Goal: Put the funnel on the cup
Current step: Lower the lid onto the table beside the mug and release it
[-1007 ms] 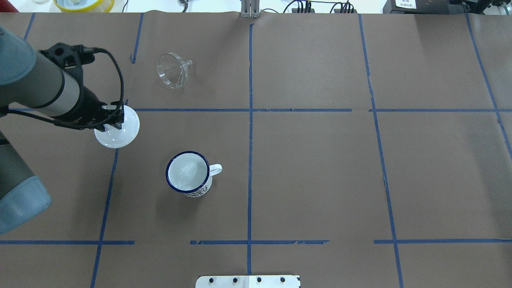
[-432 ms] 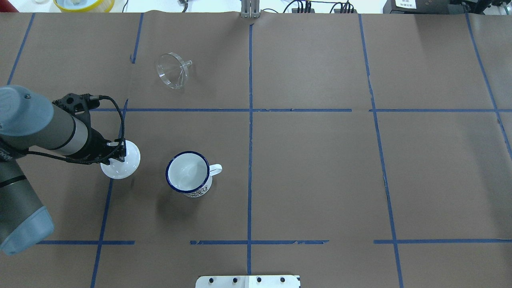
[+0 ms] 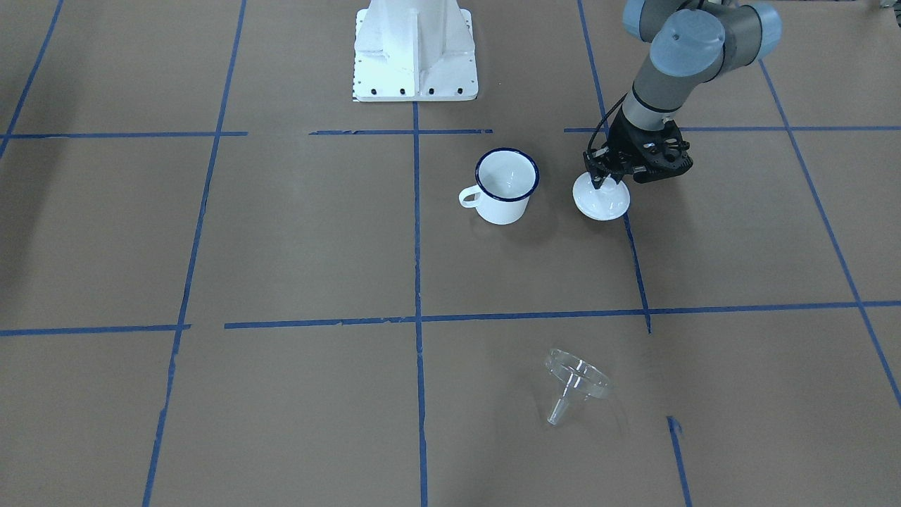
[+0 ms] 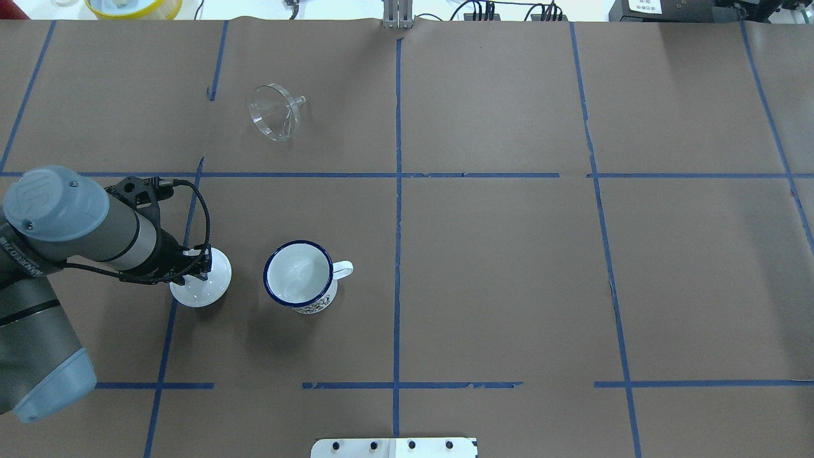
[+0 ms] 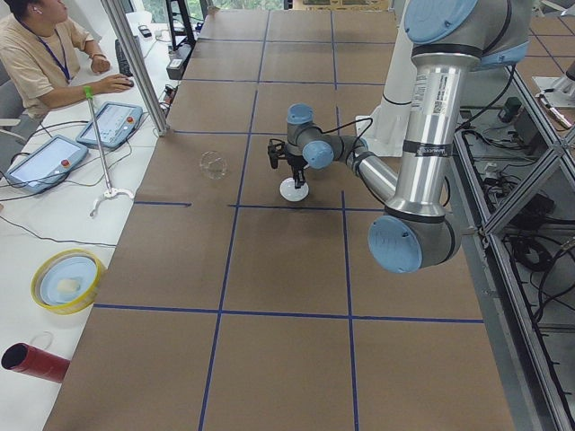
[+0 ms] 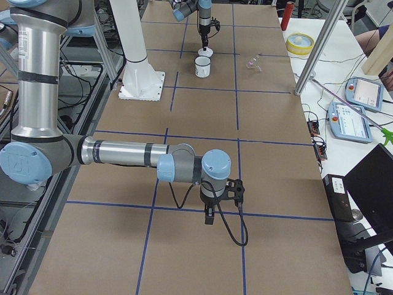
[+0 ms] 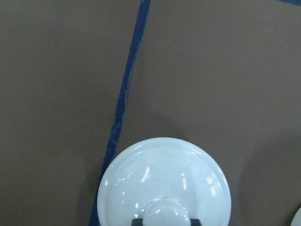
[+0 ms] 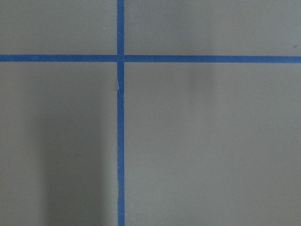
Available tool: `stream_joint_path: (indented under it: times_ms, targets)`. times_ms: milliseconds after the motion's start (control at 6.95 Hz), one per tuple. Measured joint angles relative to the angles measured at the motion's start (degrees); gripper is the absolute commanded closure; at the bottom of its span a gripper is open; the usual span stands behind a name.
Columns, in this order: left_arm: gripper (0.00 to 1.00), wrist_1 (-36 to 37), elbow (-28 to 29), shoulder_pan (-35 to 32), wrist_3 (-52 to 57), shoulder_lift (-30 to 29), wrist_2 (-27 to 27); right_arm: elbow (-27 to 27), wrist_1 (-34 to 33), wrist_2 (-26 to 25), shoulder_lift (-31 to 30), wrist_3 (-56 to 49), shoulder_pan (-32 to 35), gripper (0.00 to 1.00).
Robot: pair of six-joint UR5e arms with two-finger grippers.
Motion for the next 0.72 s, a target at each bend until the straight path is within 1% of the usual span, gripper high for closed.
stream_joint_path:
  times_ms: [144,719]
  targets:
    - [0.01,0.0,0.4,0.5,-0.1,0.0,0.0,0.0,0.0,0.0,0.0,0.0,0.0,0.0]
    - [0.0,0.1,0.7,0.4,-2.8,-2.0,-1.5,0.0,0.0,0.0,0.0,0.0,0.0,0.0]
